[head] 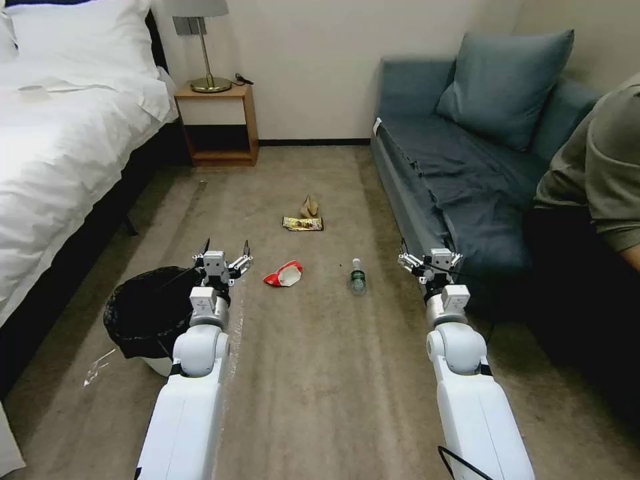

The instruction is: Pick up the trash bin, then pick up the garbage on the floor and place it into the trash bin.

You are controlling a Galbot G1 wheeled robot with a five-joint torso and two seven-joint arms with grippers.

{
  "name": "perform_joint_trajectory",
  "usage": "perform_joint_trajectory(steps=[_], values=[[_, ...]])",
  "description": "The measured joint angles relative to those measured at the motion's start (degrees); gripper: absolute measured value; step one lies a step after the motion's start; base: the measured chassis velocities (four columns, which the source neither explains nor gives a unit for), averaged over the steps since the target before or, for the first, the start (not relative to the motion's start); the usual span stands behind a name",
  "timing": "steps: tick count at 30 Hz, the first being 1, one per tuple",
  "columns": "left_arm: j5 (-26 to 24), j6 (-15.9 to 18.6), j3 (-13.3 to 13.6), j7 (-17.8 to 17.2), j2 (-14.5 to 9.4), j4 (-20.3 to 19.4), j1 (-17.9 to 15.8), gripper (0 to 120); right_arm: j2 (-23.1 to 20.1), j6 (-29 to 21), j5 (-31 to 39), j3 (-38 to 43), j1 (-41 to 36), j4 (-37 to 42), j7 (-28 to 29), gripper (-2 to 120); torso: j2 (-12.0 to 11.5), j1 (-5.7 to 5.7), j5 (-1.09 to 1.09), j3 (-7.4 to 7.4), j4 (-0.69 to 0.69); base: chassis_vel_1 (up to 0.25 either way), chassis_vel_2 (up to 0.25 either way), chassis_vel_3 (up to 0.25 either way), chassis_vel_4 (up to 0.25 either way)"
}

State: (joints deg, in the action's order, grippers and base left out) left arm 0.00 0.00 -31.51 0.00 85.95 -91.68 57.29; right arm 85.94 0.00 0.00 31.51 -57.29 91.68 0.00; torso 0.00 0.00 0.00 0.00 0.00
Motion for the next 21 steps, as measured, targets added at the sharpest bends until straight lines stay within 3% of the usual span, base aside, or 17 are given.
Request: perform_joint_trajectory(steps=[6,8,9,12,13,14,15,16,17,19,20,21], values=[[-1.0,0.22,-0.21,-0.31,-0.87,-0.71,0.7,99,-0.27,-0.01,0.49,0.31,-0.6,0.39,0.02,100,0.0,0.0,-0.02,0.0,-0.02,0.0,0.0,0.0,0.0],[-4.46,1.67,-1.63,-2.43,-4.35,-3.78,3.5,100,-1.93,-0.08,3.09,2.17,-3.25,2.8,0.2,100,0.0,0.0,0.0,0.0,0.01,0.0,0.0,0.0,0.0],[-4.46,1.67,-1.63,-2.43,-4.35,-3.78,3.5,100,-1.93,-0.08,3.09,2.17,-3.25,2.8,0.2,100,0.0,0.0,0.0,0.0,0.01,0.0,0.0,0.0,0.0],[-10.55,4.15,-3.82,-5.92,-10.28,-9.14,8.27,100,-5.49,-0.29,8.84,6.13,-9.01,8.18,0.72,100,0.01,0.0,-0.01,-0.01,0.01,0.0,0.0,0.0,0.0],[-10.55,4.15,-3.82,-5.92,-10.28,-9.14,8.27,100,-5.49,-0.29,8.84,6.13,-9.01,8.18,0.72,100,0.01,0.0,-0.01,-0.01,0.01,0.0,0.0,0.0,0.0],[-14.05,5.6,-5.05,-7.85,-13.69,-12.23,11.01,100,-7.61,-0.5,12.27,8.47,-12.48,11.39,1.05,100,0.0,0.0,0.0,-0.01,-0.01,0.0,0.0,0.0,0.0],[-14.05,5.6,-5.05,-7.85,-13.69,-12.23,11.01,100,-7.61,-0.5,12.27,8.47,-12.48,11.39,1.05,100,0.0,0.0,0.0,-0.01,-0.01,0.0,0.0,0.0,0.0],[-16.4,6.56,-5.94,-9.21,-15.98,-14.29,12.84,100,-9.03,-0.6,14.53,10.04,-14.74,13.52,1.22,100,0.0,0.0,-0.01,-0.01,-0.01,0.0,0.0,0.0,0.0],[-16.4,6.56,-5.94,-9.21,-15.98,-14.29,12.84,100,-9.03,-0.6,14.53,10.04,-14.74,13.52,1.22,100,0.0,0.0,-0.01,-0.01,-0.01,0.0,0.0,0.0,0.0],[-21.75,8.82,-7.92,-12.3,-21.23,-19.04,17.05,100,-12.28,-0.87,19.82,13.63,-20.06,18.47,1.66,100,0.0,-0.01,-0.01,-0.01,0.0,0.0,0.0,0.0,0.0],[-21.75,8.82,-7.92,-12.3,-21.23,-19.04,17.05,100,-12.28,-0.87,19.82,13.63,-20.06,18.47,1.66,100,0.0,-0.01,-0.01,-0.01,0.0,0.0,0.0,0.0,0.0],[-23.66,9.61,-8.61,-13.4,-23.12,-20.74,18.57,100,-13.49,-0.98,21.69,14.92,-21.95,20.26,1.84,100,0.01,0.0,0.0,-0.02,0.0,0.0,0.0,0.0,0.0]])
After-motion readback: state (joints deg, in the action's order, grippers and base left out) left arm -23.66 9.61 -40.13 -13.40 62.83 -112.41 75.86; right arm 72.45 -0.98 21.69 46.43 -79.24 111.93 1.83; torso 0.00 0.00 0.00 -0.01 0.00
